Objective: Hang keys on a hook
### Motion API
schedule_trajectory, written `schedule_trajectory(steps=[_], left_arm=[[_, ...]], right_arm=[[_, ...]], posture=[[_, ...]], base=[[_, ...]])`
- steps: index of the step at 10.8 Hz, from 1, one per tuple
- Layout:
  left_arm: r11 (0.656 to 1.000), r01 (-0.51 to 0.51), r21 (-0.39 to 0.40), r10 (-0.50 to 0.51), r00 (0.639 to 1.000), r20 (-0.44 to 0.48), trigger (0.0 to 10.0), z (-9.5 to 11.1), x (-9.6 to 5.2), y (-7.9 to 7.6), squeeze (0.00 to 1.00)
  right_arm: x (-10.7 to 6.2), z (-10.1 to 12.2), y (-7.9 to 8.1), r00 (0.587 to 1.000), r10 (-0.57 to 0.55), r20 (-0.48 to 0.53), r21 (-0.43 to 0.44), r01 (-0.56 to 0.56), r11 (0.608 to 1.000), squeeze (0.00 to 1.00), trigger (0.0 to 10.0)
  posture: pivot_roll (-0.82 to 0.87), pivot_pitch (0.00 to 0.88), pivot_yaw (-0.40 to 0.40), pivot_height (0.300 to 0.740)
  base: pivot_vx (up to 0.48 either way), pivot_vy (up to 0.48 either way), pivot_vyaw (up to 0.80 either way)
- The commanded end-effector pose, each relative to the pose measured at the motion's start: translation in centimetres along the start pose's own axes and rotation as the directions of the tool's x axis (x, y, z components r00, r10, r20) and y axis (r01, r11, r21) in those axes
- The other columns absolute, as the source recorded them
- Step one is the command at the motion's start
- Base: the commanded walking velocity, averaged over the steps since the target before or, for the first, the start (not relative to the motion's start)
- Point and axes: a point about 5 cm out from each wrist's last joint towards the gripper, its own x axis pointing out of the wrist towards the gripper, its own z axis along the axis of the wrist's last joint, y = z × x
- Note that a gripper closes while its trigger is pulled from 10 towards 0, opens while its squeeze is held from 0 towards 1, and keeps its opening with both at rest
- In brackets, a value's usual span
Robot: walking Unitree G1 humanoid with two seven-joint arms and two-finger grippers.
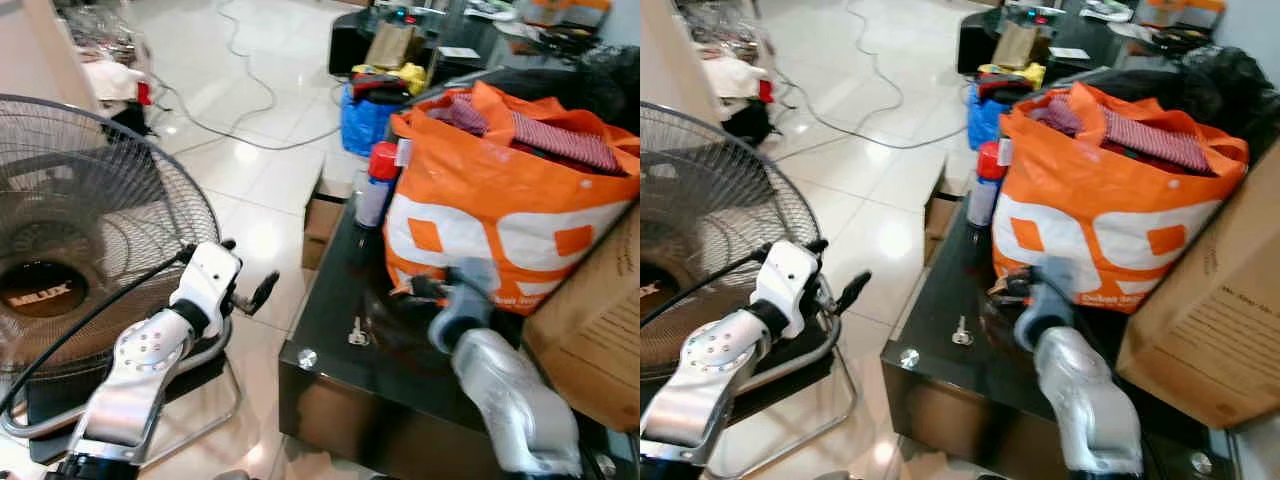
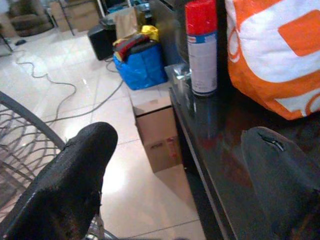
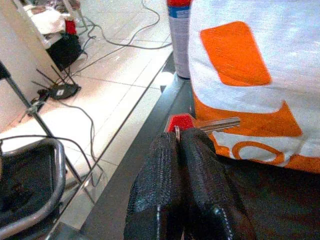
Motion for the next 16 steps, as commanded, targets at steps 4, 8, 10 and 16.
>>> schedule_trajectory(steps=[4, 8, 10, 16], left_arm=[[0.974, 0.228, 0.007, -0.227, 0.971, -0.070, 10.0, -1.4, -0.1, -2.6, 0.00], [0.858, 0.513, 0.012, -0.504, 0.847, -0.170, 10.0, -3.0, -1.0, -4.0, 0.00], [0.849, 0.528, 0.013, -0.517, 0.836, -0.184, 10.0, -3.3, -1.5, -3.8, 0.00], [0.842, 0.539, -0.004, -0.533, 0.831, -0.163, 10.0, -2.7, -2.0, -3.5, 0.00]], right_arm=[[3.0, -2.9, 0.2, 0.987, -0.004, -0.158, -0.289, -0.042, 0.956, 0.00, 10.0], [6.5, -5.0, 0.8, 0.982, -0.022, -0.188, -0.240, -0.024, 0.971, 0.00, 10.0], [7.0, -6.0, 0.4, 0.979, -0.073, -0.190, -0.259, 0.022, 0.966, 0.00, 10.0], [5.6, -8.5, -2.4, 0.949, -0.160, -0.273, -0.289, 0.078, 0.954, 0.00, 10.0]], posture=[[0.00, 0.000, -0.057, 0.740], [0.00, 0.000, -0.073, 0.740], [0.00, 0.019, -0.064, 0.740], [-0.01, 0.045, -0.065, 0.740]], base=[[0.000, 0.000, 0.00], [0.000, 0.000, 0.00], [0.000, 0.000, 0.00], [0.000, 0.000, 0.00]])
